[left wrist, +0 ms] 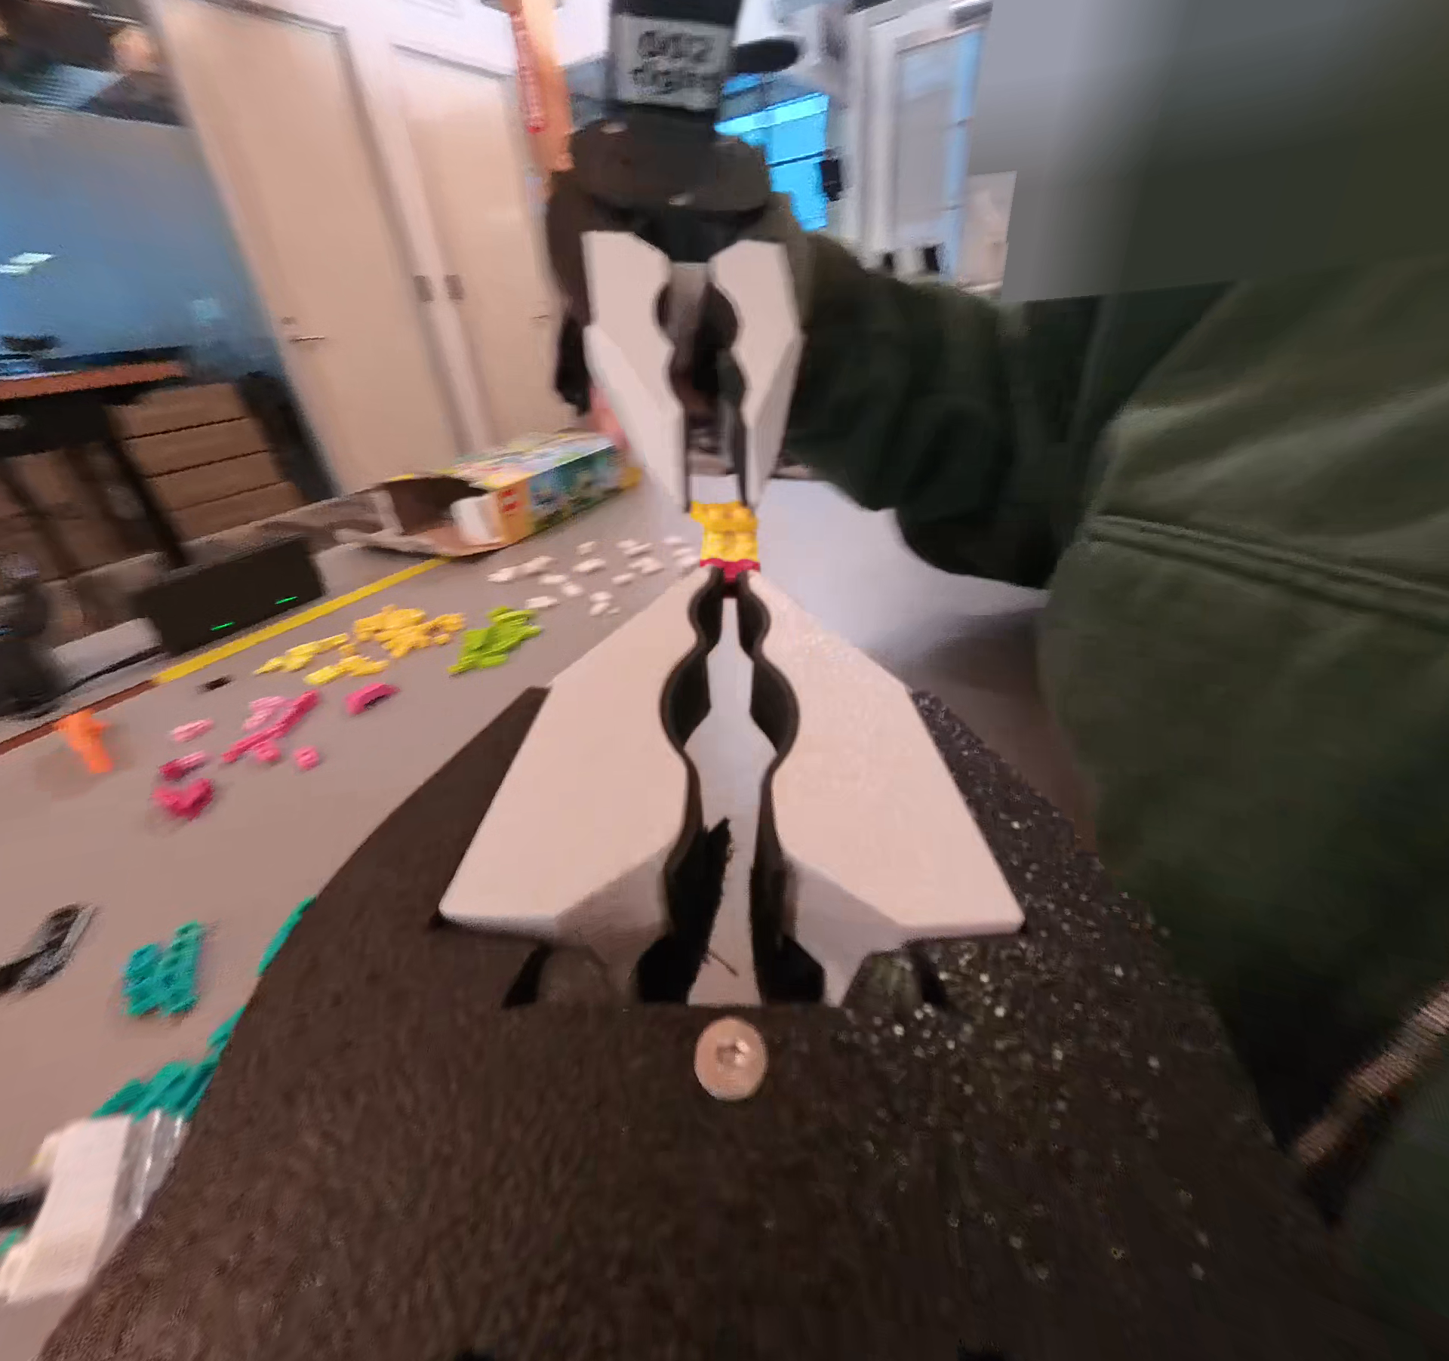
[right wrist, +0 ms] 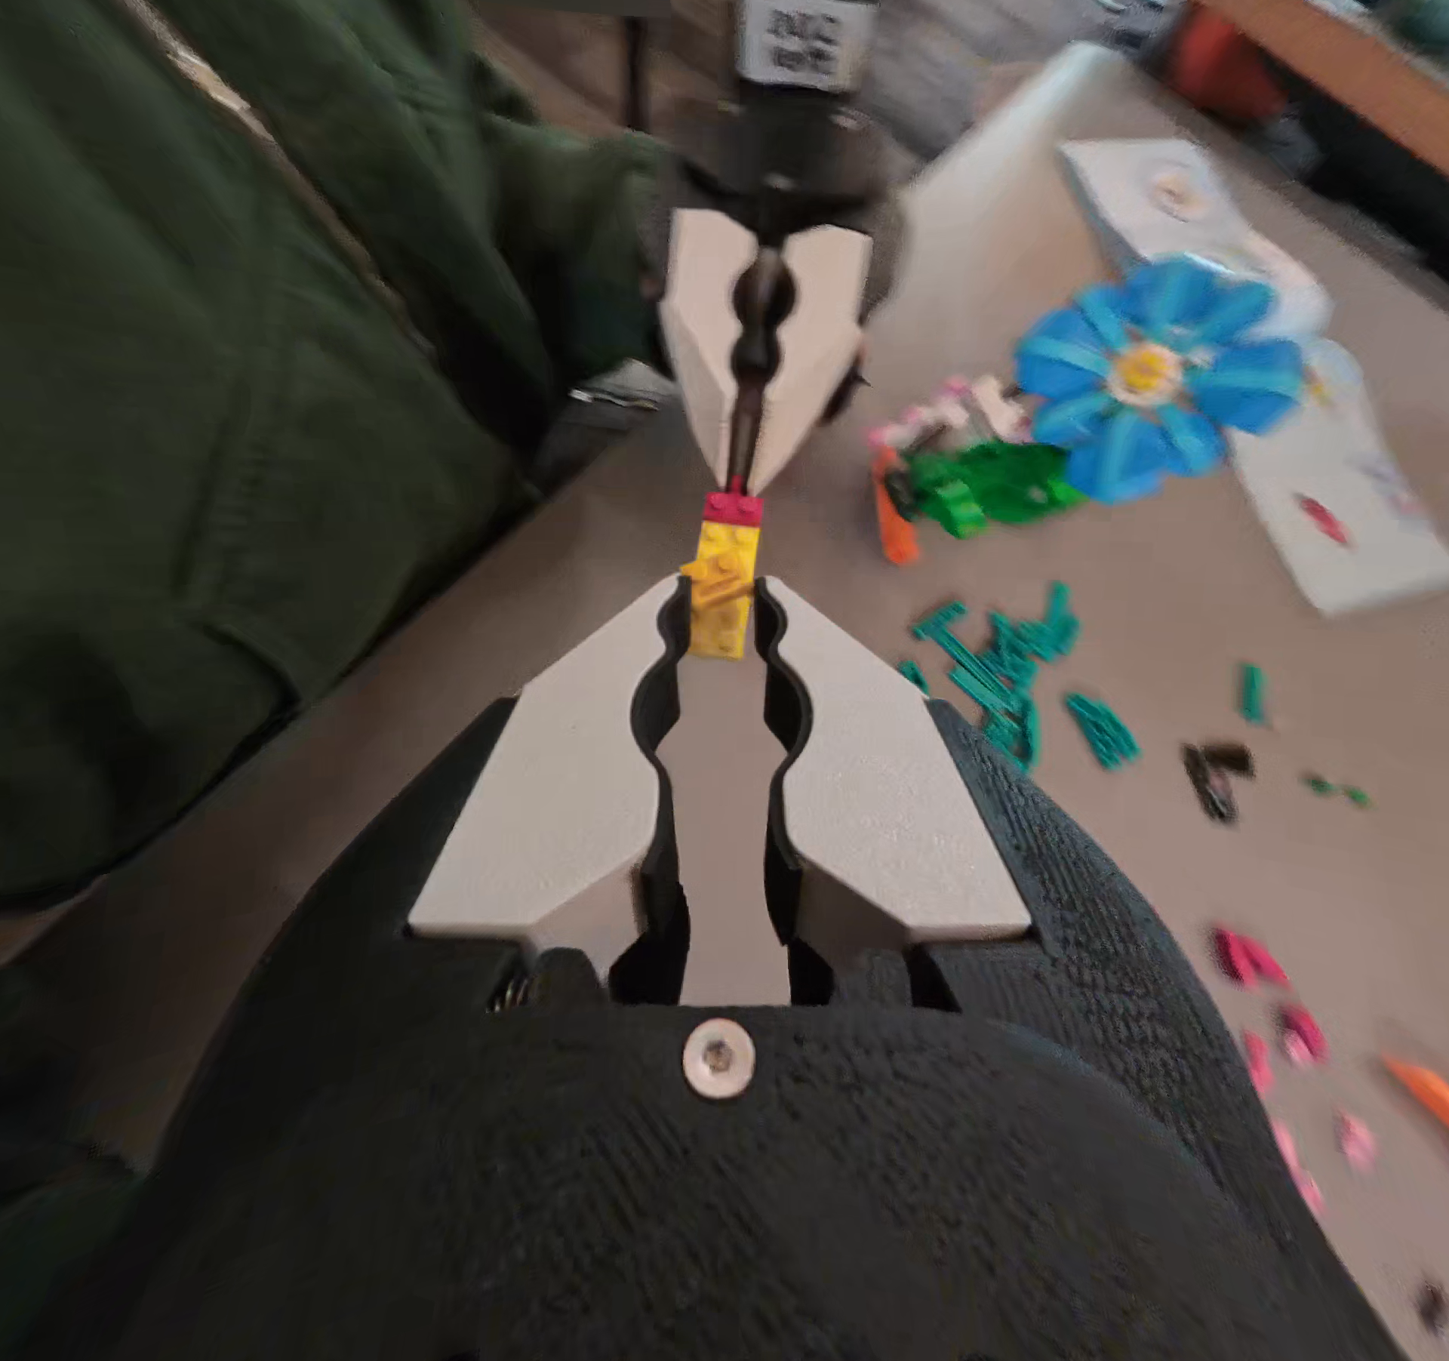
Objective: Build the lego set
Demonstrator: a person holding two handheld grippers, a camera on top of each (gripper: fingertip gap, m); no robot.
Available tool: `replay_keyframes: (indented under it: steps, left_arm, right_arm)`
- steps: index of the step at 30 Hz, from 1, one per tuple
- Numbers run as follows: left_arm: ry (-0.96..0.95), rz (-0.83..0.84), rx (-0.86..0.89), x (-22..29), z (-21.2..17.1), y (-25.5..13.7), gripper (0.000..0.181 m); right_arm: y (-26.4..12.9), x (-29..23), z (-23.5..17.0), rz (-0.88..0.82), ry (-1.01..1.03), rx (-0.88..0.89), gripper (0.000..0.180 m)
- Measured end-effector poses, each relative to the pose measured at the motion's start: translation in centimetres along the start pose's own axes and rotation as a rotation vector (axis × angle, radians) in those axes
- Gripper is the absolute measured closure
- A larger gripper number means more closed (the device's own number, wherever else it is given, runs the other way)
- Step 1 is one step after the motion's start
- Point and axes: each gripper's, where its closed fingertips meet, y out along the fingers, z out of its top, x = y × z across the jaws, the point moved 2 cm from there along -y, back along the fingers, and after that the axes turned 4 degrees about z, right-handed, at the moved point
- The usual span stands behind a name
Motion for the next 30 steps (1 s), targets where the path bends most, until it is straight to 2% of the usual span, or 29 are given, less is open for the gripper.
replay_keyframes:
  steps: [1,2,6,9,17,20,24,27,30]
  left_arm:
    - [-0.031,-0.053,0.01,0.1,0.4,-0.4,0.18]
    - [-0.057,-0.095,0.013,0.1,0.6,-0.8,0.18]
    - [-0.139,-0.2,0.078,0.0,2.0,-2.1,0.18]
    - [-0.122,-0.137,0.041,-0.8,1.5,-2.3,0.18]
    - [-0.081,0.0,-0.141,-1.9,-1.9,-1.3,0.18]
    - [-0.065,0.09,-0.198,-2.3,-3.2,-0.6,0.18]
    - [-0.023,0.352,-0.211,-4.0,-4.2,-0.5,0.18]
    - [0.006,0.536,-0.2,-5.3,-4.5,-0.9,0.18]
    - [0.019,0.609,-0.183,-5.7,-4.6,-0.8,0.18]
  right_arm:
    - [-0.1,-0.1,0.6,0.061,-0.017,0.017,0.165]
    - [-0.1,-0.2,1.3,0.123,-0.037,0.035,0.178]
    - [0.4,0.0,3.5,0.291,-0.061,0.072,0.18]
    - [0.9,1.2,3.1,0.279,-0.049,0.012,0.179]
    - [2.0,2.8,-0.7,0.204,0.067,0.011,0.179]
    - [2.4,3.5,-1.9,0.136,0.145,0.019,0.18]
    - [2.9,5.1,-3.7,-0.062,0.282,0.021,0.18]
    - [3.2,5.7,-4.1,-0.201,0.388,0.096,0.18]
    - [3.2,6.4,-3.7,-0.356,0.491,0.217,0.18]
